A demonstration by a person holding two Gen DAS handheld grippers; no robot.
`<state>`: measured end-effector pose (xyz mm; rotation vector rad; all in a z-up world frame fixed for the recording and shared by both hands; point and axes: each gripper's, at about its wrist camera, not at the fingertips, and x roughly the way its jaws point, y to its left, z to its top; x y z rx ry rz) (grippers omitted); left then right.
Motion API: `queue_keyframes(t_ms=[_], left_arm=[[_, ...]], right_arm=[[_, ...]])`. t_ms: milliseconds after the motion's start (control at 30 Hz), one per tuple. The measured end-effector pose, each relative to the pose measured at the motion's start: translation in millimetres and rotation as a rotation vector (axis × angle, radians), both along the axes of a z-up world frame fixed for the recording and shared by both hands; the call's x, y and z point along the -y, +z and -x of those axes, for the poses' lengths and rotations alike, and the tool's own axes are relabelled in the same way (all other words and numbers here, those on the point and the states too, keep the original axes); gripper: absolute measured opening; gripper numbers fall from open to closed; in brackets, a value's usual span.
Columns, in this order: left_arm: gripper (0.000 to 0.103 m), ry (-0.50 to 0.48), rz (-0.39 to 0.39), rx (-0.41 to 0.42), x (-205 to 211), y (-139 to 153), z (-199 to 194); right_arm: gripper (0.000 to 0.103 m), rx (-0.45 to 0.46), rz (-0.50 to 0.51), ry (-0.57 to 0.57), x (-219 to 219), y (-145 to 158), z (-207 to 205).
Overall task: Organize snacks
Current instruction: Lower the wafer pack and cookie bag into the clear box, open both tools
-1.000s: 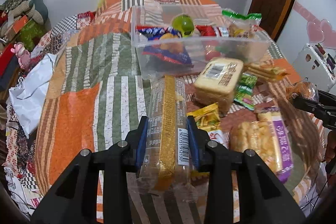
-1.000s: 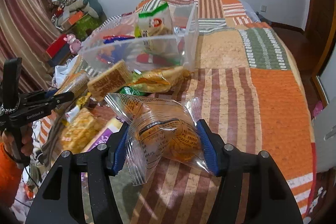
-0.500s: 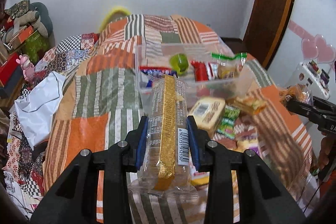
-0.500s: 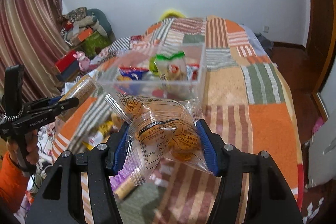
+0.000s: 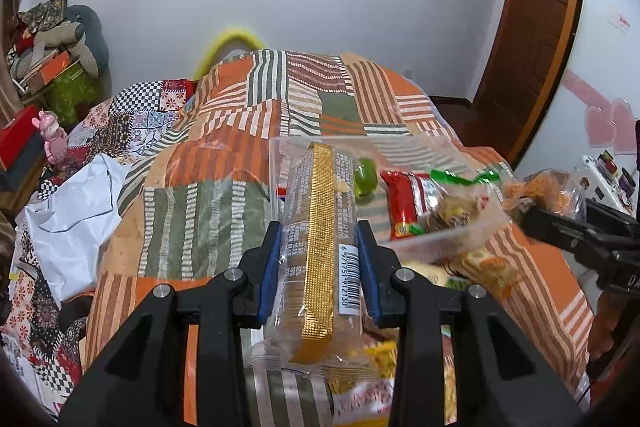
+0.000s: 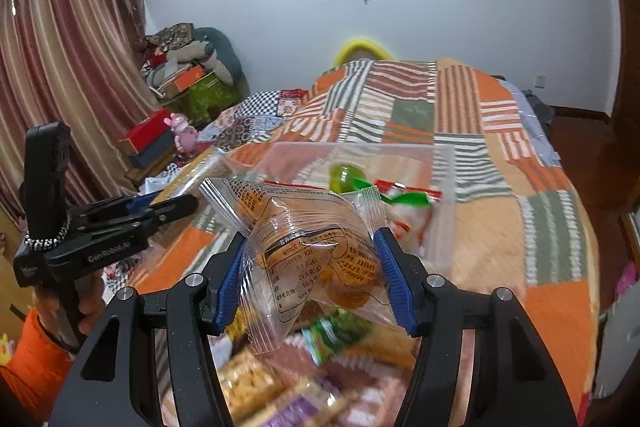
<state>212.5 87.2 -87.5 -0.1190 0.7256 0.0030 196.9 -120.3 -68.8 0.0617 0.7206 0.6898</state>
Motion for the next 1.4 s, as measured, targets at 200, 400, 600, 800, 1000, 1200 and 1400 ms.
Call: queue_keyframes(t_ms=[200, 400, 600, 800, 1000, 1200, 1400], left_arm=[[0.035, 0.003, -0.006, 0.002, -4.2, -2.7, -24.5], [0.035, -0.002, -0.001, -0.004, -6.4, -8.4, -45.5], [0.035, -0.004, 0.009, -0.025, -8.7, -19.4, -69.4], [0.035, 0.002, 0.039, -0.063, -15.9, -34.5, -90.5], [0.036, 0.019, 0.040, -0.084, -19.2, -46.9, -101.1], [0.035, 0.023, 0.030, -0.060, -17.2, -43.5, -97.0], [0.036, 0.006, 0.009, -0.062, -10.5, -32.1, -83.3]], right_arm=[[0.057, -0.005, 0.062, 0.037, -32.8, -9.6, -19.2], [0.057, -0.032, 0.115, 0.054, -55.0, -23.2, -40.4], [0.057, -0.056, 0.159, 0.055, -65.7, -32.5, -57.3], [0.058, -0.074, 0.196, 0.042, -70.9, -42.8, -70.6], [0.059, -0.100, 0.244, 0.029, -74.6, -51.3, -76.5], [0.062, -0.106, 0.262, 0.019, -73.7, -52.5, -76.5], [0.069, -0.134, 0.209, 0.023, -65.8, -45.5, -70.5]])
